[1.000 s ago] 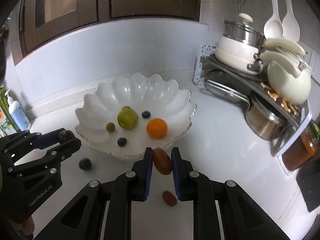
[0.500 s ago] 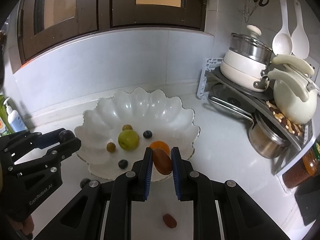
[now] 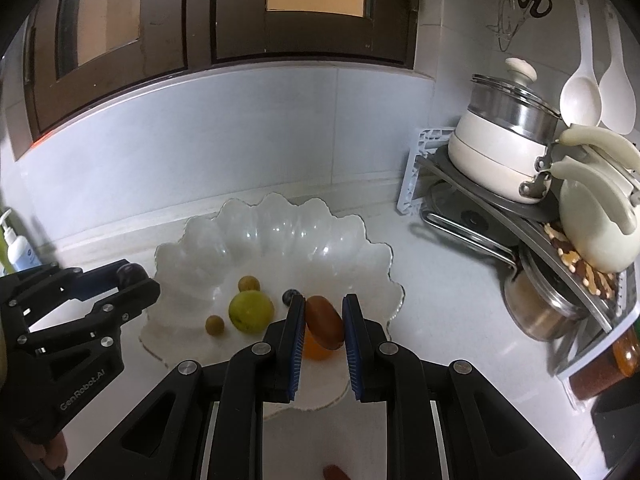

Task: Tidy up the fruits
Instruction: 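Carry the dark plum in the left tool while the right tool carries the date to the bowl, then open the left tool releasing the plum while the right tool releases the date into the bowl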

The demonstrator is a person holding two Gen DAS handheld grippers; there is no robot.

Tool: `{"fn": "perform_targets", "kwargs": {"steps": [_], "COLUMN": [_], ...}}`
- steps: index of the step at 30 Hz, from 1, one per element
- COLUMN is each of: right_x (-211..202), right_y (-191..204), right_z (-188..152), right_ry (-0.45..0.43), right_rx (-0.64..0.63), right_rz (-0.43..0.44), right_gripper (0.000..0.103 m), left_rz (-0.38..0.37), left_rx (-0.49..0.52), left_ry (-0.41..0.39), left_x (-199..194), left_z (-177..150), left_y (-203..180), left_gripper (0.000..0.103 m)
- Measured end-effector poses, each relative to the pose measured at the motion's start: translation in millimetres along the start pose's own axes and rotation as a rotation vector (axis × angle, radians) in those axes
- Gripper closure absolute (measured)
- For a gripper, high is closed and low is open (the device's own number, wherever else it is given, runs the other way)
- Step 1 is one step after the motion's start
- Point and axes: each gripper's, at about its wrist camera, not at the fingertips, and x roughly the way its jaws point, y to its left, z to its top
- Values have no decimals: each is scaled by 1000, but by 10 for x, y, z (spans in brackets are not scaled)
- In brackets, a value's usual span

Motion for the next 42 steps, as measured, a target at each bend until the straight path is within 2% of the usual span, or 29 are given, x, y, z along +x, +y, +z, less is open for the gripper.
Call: {"fn": "perform_targets", "kwargs": {"steps": [30, 42], "right_x": [565, 747], "right_y": [-53, -92], "right_z": [173, 209], "right_ry": [60, 102], "right_rx": [60, 66], "right_rz": [-33, -41], "right_gripper": [83, 83], "left_rz": [49, 40], "left_rx": [-61, -73], "left_ry": [9, 37], "left_x": [550, 707], "left_z": [167, 182], "left_y": [192, 215], "left_gripper": [73, 73]}}
